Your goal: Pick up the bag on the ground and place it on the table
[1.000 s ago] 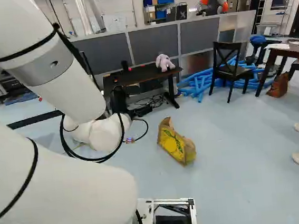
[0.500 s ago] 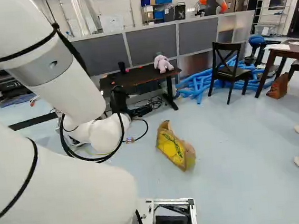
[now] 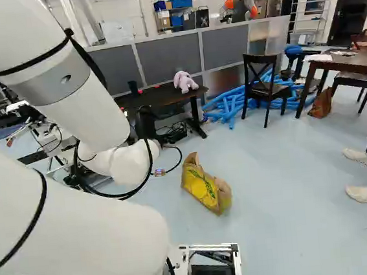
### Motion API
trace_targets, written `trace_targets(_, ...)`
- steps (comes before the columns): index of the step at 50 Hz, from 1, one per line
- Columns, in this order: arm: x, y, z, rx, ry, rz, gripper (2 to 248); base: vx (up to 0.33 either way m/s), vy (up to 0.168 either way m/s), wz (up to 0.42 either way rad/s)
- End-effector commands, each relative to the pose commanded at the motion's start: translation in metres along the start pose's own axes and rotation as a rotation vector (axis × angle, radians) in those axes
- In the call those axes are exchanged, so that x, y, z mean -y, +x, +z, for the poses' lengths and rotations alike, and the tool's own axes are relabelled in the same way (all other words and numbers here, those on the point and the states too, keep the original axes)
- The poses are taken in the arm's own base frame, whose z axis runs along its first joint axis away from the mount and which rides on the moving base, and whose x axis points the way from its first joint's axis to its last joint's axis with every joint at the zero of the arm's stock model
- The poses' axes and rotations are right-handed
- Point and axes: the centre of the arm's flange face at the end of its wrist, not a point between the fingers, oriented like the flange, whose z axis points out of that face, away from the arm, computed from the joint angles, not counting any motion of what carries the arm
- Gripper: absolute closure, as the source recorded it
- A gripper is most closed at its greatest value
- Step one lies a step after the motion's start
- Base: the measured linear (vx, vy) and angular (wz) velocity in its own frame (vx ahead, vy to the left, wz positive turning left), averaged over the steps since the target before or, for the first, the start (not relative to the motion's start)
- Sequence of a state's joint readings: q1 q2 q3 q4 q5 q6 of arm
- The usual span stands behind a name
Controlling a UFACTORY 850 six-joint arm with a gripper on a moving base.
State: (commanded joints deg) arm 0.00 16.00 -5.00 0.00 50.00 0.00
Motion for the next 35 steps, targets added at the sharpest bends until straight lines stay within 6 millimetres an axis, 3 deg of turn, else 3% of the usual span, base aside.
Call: trace_targets(35,0.0000,0.0000,0.0000,0.000,0.000,0.000,3,0.138,-0.062,-0.180)
